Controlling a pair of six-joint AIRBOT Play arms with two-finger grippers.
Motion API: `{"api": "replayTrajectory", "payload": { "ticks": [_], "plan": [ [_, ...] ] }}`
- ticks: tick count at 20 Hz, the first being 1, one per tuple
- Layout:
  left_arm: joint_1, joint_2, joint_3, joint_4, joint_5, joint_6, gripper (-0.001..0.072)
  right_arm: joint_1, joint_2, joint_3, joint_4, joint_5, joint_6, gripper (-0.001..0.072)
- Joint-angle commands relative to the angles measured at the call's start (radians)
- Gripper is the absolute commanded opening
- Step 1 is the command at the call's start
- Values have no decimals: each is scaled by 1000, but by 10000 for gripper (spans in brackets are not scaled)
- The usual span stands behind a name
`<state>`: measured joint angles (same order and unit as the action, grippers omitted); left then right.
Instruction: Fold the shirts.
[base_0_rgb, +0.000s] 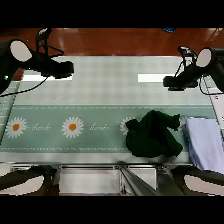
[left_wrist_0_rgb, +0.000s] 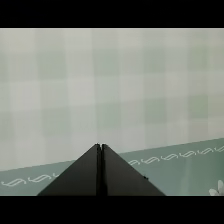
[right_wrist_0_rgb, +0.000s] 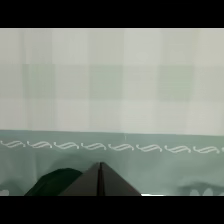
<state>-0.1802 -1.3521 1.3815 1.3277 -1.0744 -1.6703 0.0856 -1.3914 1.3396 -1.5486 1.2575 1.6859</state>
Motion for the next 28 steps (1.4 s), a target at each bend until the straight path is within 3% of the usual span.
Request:
{"api": "replayTrajectory", "payload": {
  "ticks": [1, 2, 3, 4, 7, 11, 13, 14, 16, 18, 21, 28],
  "plan": [
    [3, -6, 1, 4, 121, 0, 22, 0, -1, 0, -79, -126, -1, 27],
    [7, -6, 6, 4, 143, 0, 74, 0, -1, 7, -129, -132, -1, 130],
    [11, -6, 18, 4, 140, 0, 281, 0, -1, 23, -183, -112, 8, 356],
    [14, -5, 37, 5, 121, -1, 502, 0, -1, 45, -227, -72, 10, 409],
    [39, 15, 97, 8, -13, 52, 506, -2, 63, 66, -346, -33, -8, 409],
    [49, 145, 39, 7, -189, 206, 506, -112, 231, 11, -342, -68, 34, 408],
    [49, 253, -108, 6, -183, 210, 506, -208, 295, -85, -306, -85, 65, 408],
    [49, 308, -199, -13, -163, 200, 506, -260, 319, -146, -200, -81, 57, 408],
    [49, 415, -394, -114, -118, 196, 506, -314, 357, -270, 102, -21, -87, 408],
    [49, 493, -552, -196, -85, 196, 506, -294, 398, -373, 303, 66, -208, 408],
    [49, 528, -671, -227, -61, 192, 506, -188, 476, -494, 342, 130, -214, 408],
    [49, 526, -691, -230, -43, 192, 506, 101, 518, -740, 307, 92, -67, 408]
  ]
}}
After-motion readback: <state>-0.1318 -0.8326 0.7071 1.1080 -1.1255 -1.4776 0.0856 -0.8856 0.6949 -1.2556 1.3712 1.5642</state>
